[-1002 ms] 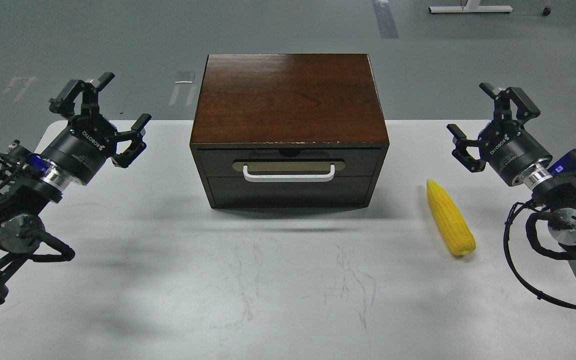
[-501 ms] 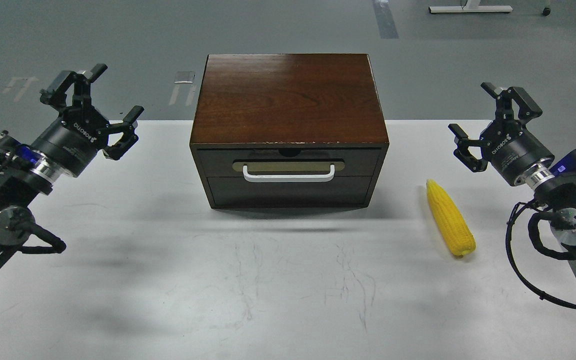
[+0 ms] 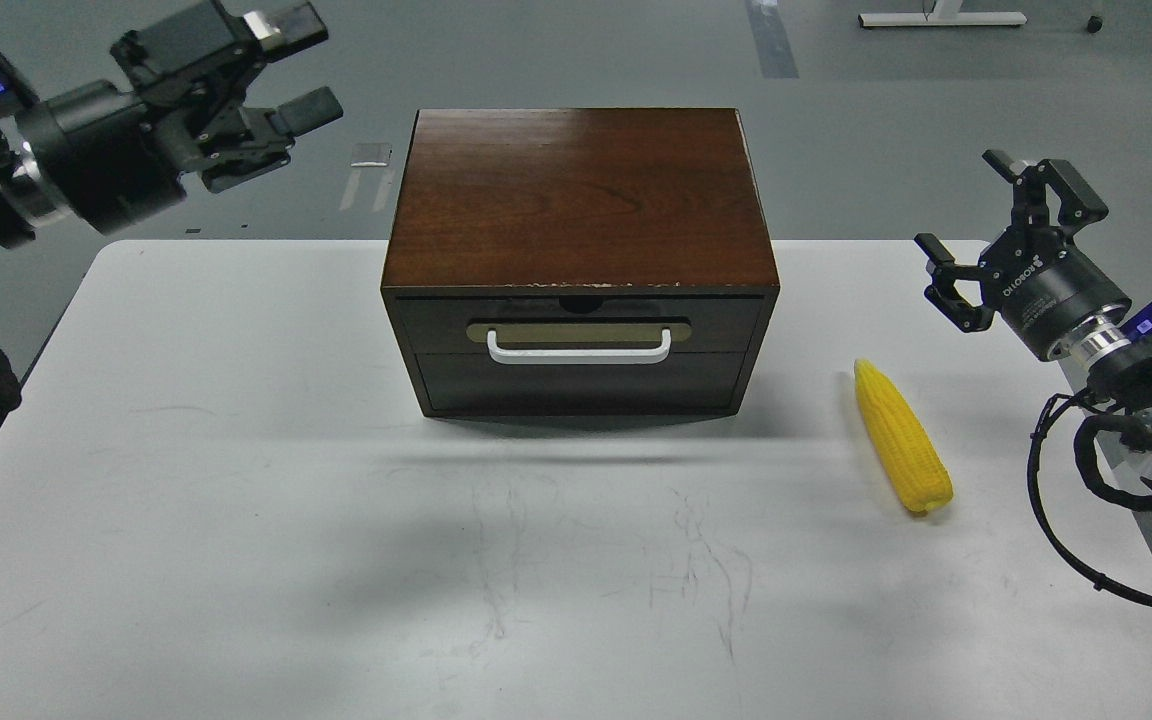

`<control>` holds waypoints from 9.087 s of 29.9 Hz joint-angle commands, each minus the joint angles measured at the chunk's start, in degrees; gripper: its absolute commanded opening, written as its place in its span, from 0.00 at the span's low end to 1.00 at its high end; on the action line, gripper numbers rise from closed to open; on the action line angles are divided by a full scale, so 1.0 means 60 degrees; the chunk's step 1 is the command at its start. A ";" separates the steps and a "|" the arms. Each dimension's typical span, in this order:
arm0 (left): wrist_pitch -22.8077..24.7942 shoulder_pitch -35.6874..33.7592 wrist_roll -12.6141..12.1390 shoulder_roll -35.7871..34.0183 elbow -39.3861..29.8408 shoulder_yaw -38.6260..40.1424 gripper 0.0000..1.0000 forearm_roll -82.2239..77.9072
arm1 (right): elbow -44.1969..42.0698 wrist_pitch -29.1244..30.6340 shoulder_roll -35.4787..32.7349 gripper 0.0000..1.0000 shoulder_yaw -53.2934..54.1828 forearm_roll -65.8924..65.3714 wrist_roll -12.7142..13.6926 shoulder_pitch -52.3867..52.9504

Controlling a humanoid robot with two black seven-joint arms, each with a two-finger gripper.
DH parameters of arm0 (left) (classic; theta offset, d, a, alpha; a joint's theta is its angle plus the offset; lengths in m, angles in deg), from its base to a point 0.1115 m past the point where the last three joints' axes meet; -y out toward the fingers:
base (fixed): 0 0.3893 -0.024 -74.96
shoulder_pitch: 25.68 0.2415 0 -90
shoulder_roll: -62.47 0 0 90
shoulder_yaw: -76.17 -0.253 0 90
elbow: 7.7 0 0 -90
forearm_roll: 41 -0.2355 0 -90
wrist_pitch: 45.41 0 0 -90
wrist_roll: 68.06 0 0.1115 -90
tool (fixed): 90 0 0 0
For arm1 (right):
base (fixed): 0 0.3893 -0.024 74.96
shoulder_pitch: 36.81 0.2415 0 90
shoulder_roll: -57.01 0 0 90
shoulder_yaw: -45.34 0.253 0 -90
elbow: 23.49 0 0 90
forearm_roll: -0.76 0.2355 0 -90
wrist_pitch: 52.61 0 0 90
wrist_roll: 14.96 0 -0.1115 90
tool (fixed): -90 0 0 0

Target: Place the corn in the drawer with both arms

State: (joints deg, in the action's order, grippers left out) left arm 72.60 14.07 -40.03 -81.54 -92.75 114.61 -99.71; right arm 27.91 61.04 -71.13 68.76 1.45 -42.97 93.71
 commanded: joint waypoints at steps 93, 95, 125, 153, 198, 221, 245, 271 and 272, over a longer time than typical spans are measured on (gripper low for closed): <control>-0.0002 -0.5937 -0.0006 0.5807 0.2119 -0.8544 0.98 -1.1049 | 0.0018 -0.0001 -0.0602 1.00 0.0110 0.0002 0.0002 -0.0439; -0.0002 -0.5937 -0.0006 0.5837 0.2119 -0.8544 0.98 -1.1049 | 0.0018 -0.0001 -0.0602 1.00 0.0110 0.0002 0.0002 -0.0439; -0.0002 -0.6375 -0.0006 0.6306 0.1344 -0.9159 0.98 -1.1049 | 0.0018 -0.0001 -0.0616 1.00 0.0125 0.0002 0.0002 -0.0483; -0.0002 -0.6552 -0.0006 0.5588 -0.0576 -0.9115 0.98 -1.0328 | 0.0033 -0.0001 -0.0616 1.00 0.0125 0.0017 0.0002 -0.0615; -0.0708 -0.5166 -0.0006 0.1561 0.0110 -0.5497 0.98 -0.1253 | 0.0106 0.0131 -0.1100 1.00 -0.0022 0.0002 0.0002 -0.0644; -0.1856 0.0743 -0.0006 0.1311 0.2295 -0.2216 0.98 0.6680 | 0.1363 0.0483 -0.3457 1.00 -0.0314 -0.9698 0.0002 0.0775; -0.1798 0.0728 -0.0006 0.1325 0.2177 -0.1996 0.98 0.6708 | -0.0348 0.0439 -0.0133 1.00 -0.5456 -1.4339 0.0002 0.3384; -0.1798 0.0728 -0.0006 0.1325 0.2163 -0.1908 0.98 0.6708 | -0.0627 0.0410 0.0028 0.00 -0.6072 -1.4353 0.0002 0.3384; -0.1798 0.0728 -0.0006 0.1325 0.2163 -0.1908 0.98 0.6694 | -0.0554 0.0395 -0.0117 0.00 -0.6014 -1.4339 0.0002 0.3456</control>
State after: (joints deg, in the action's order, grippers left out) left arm 61.82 18.44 -40.07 -73.68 -79.78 103.13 -59.46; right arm 24.06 63.59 -70.65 32.24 -84.66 -42.95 113.84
